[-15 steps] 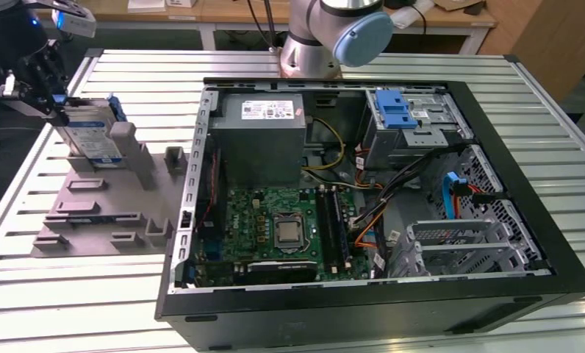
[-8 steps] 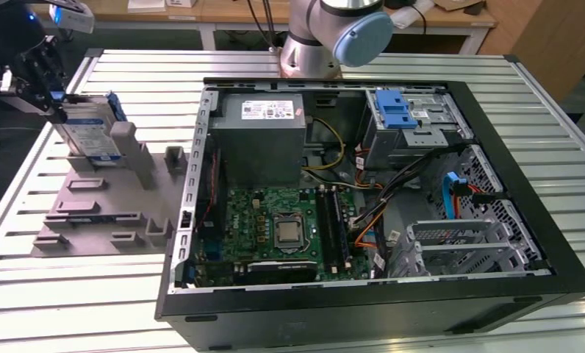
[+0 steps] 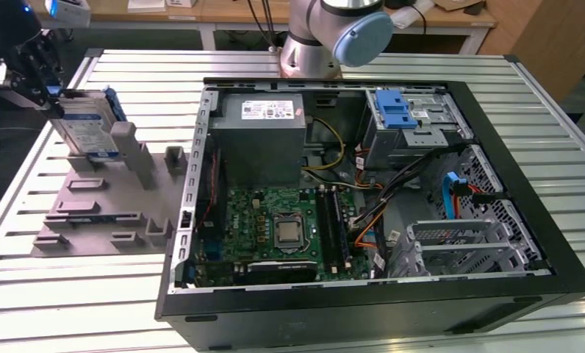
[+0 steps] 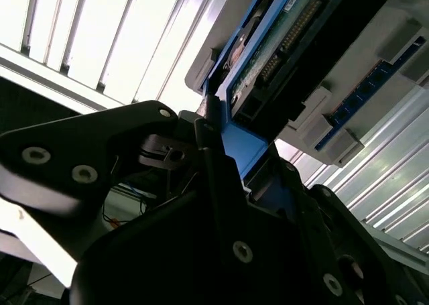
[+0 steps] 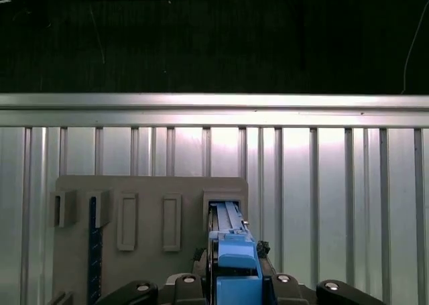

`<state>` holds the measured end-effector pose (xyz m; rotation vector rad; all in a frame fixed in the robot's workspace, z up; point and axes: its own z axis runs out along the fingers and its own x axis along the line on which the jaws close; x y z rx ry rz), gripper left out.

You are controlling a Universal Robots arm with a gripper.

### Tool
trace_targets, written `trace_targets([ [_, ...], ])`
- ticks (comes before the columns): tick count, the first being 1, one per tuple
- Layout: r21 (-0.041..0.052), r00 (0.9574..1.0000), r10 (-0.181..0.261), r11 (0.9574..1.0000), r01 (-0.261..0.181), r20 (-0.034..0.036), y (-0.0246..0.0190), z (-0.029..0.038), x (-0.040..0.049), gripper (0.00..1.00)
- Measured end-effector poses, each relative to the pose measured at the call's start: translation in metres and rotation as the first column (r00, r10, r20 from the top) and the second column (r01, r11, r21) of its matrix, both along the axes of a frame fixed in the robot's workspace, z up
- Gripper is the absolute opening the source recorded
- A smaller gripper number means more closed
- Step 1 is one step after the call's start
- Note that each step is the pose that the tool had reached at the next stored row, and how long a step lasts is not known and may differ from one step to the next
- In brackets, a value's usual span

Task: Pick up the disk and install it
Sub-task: 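Pick up the disk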

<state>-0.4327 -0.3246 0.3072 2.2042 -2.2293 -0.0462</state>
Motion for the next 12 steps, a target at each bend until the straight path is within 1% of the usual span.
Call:
trace_targets([
  [7,0.0,1.0,0.0,1.0,0.0,0.0,0.0,0.0114,0.0,0.36],
  [10,0.0,1.0,0.0,1.0,0.0,-0.0001,0.0,0.0174,0.0,0.36],
  [12,0.0001,1.0,0.0,1.0,0.0,0.0,0.0,0.0191,0.0,0.36],
])
